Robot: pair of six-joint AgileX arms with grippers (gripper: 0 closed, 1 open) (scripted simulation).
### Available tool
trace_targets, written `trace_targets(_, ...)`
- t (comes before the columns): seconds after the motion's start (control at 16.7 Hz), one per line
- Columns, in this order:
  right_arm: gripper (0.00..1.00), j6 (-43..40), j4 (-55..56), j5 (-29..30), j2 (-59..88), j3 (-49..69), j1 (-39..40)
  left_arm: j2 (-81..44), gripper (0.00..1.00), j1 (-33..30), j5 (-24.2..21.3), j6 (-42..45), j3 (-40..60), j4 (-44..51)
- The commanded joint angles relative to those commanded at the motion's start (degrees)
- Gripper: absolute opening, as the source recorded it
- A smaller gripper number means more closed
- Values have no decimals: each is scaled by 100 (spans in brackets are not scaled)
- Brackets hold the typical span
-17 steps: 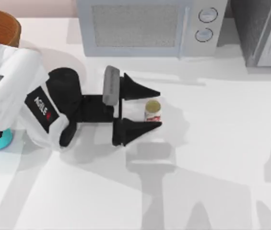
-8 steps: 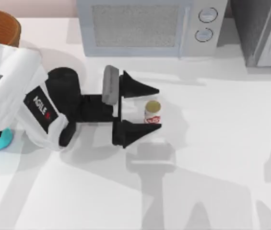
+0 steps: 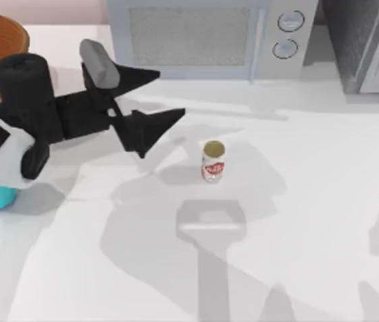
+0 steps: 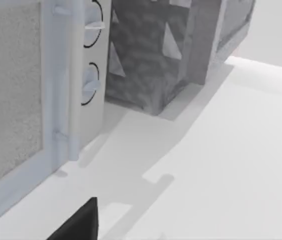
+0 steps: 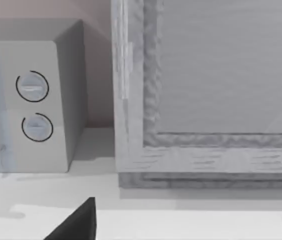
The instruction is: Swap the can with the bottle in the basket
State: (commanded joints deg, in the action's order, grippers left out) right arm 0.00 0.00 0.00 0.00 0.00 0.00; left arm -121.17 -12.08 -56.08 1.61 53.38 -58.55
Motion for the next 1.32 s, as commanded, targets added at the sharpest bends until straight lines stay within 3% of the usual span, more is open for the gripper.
trace_targets(0.84, 100, 0, 0, 0, 0, 0, 0, 9693, 100, 1159, 4407, -79, -4097, 4648)
trace_targets(1.08, 100, 0, 0, 0, 0, 0, 0, 11382, 100, 1217, 5227, -131, -4931, 5474)
trace_targets(1.32, 100, 0, 0, 0, 0, 0, 0, 12089, 100, 1209, 5593, -160, -5322, 5841)
